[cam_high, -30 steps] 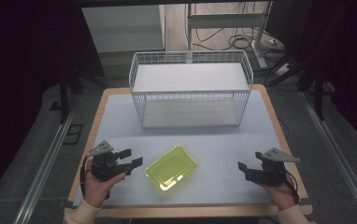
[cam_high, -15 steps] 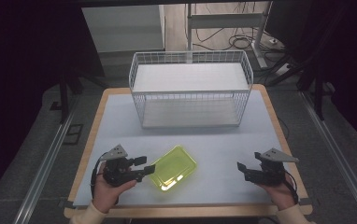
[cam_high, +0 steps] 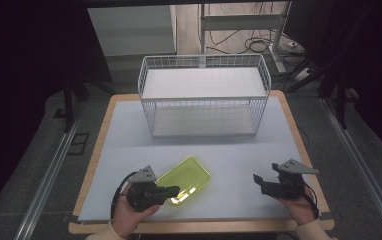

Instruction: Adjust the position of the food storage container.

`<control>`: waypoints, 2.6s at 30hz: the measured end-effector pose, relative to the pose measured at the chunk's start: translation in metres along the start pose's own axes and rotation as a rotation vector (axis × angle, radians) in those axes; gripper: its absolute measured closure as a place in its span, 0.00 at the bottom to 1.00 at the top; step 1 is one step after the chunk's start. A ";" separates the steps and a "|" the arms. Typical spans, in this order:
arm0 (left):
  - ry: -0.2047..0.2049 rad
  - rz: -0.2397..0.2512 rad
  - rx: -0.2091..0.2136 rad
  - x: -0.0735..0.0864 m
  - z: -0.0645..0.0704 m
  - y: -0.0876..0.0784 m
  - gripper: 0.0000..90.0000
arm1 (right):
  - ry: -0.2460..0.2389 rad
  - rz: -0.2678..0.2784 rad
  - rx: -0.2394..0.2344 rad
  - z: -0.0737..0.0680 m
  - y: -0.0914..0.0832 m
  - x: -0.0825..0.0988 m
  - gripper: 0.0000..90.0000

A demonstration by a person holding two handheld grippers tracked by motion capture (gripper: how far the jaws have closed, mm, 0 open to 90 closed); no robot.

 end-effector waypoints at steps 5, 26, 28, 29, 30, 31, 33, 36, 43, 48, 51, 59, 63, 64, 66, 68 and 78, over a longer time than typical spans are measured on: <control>0.004 -0.052 0.024 0.007 0.010 0.017 1.00 | -0.004 -0.002 0.002 -0.001 0.000 0.000 0.21; 0.047 -0.186 -0.017 0.025 0.012 0.046 1.00 | -0.008 -0.005 -0.001 -0.002 0.002 0.001 0.21; 0.049 -0.194 -0.029 0.026 0.010 0.045 1.00 | -0.009 -0.007 0.000 -0.002 0.002 0.001 0.21; 0.043 -0.191 -0.022 0.026 0.009 0.046 1.00 | -0.010 -0.009 0.001 -0.002 0.002 0.002 0.21; 0.043 -0.191 -0.022 0.026 0.009 0.046 1.00 | -0.010 -0.009 0.001 -0.002 0.002 0.002 0.21; 0.044 -0.193 -0.026 0.026 0.009 0.045 1.00 | -0.011 -0.010 0.001 -0.002 0.002 0.002 0.21; 0.045 -0.196 -0.030 0.027 0.009 0.045 1.00 | -0.011 -0.008 0.001 -0.002 0.002 0.002 0.21; 0.041 -0.206 -0.037 0.029 0.006 0.044 1.00 | -0.012 -0.006 0.002 -0.002 0.002 0.001 0.21; 0.021 -0.202 -0.058 0.032 -0.002 0.036 1.00 | -0.017 -0.007 0.007 -0.001 0.001 0.001 0.21; -0.002 -0.200 -0.073 0.035 -0.012 0.029 1.00 | -0.017 -0.008 0.006 -0.002 0.001 0.002 0.21; -0.012 -0.197 -0.082 0.036 -0.016 0.026 1.00 | -0.018 -0.008 0.007 -0.002 0.001 0.002 0.21; -0.044 -0.190 -0.101 0.037 -0.030 0.020 1.00 | -0.021 -0.007 0.011 -0.001 0.001 0.002 0.21; -0.061 -0.183 -0.112 0.037 -0.037 0.016 1.00 | -0.021 -0.008 0.011 -0.001 0.001 0.002 0.21; -0.061 -0.183 -0.112 0.037 -0.037 0.016 1.00 | -0.021 -0.008 0.011 -0.001 0.001 0.002 0.21; -0.067 -0.181 -0.114 0.037 -0.039 0.015 1.00 | -0.022 -0.008 0.011 -0.001 0.001 0.002 0.21; -0.068 -0.184 -0.119 0.037 -0.041 0.014 1.00 | -0.022 -0.007 0.012 -0.001 0.001 0.001 0.21; -0.071 -0.125 -0.055 0.027 -0.030 0.004 1.00 | -0.024 -0.007 0.011 -0.001 0.000 0.001 0.21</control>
Point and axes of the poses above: each handheld gripper's, and its own axes: y roughly forward along the jaws, x roughly out of its underside, z roughly to its right, the point moved 7 cm from there along y, roughly forward along the jaws, and after that the axes turned 2 degrees about x, right-handed, at the moved point
